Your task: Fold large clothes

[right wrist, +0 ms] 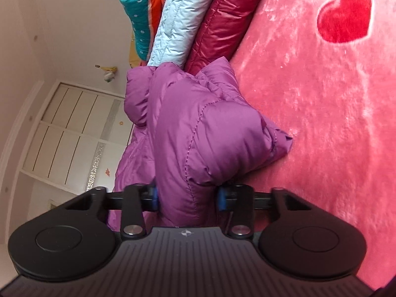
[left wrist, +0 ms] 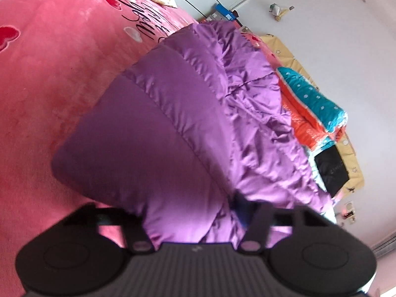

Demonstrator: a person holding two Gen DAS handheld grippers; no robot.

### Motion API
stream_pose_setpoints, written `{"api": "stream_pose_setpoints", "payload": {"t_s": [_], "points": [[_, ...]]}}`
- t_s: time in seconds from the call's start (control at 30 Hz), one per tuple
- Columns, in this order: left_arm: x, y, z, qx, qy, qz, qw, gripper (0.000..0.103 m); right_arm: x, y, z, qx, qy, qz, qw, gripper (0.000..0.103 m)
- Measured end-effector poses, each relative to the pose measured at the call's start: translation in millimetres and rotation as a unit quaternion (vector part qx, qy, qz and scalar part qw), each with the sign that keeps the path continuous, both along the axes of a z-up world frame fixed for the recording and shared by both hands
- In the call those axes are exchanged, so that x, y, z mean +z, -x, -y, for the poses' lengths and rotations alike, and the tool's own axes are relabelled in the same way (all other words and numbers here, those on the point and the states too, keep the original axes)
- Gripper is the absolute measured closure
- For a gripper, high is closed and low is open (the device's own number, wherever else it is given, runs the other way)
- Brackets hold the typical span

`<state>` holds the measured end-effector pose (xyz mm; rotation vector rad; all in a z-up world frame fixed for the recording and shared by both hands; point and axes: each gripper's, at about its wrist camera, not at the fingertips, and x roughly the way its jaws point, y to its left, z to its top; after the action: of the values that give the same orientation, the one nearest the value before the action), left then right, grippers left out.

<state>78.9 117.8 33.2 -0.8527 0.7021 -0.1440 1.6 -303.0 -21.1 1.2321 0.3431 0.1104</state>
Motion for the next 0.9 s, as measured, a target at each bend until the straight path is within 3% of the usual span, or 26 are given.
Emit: {"api": "stream_pose_setpoints", "payload": {"t_s": [0.1,0.2,0.57,0.9], "points": [[9,8,2,-0.001,-0.016,0.008,0.9998,0.071,13,11,-2,-0.001,0.015,-0.002,1.0,0.069],[16,19,3,-0.005,-0.019,0.006,0.9998,0.074,20,26,-3,-0.008,0.025,-0.012,1.0,0.074],[26,95,2,-0.064,-0.037,-0.005,0.9973,0.077,22,125,5,-0.062,0.006,-0.038,0.997,0.081],[28,167,-20,-0.108,-0.039,-0.022,0.9931,0.077,28,204,-3,-0.06,0.031,-0.064,0.996,0.081]]}}
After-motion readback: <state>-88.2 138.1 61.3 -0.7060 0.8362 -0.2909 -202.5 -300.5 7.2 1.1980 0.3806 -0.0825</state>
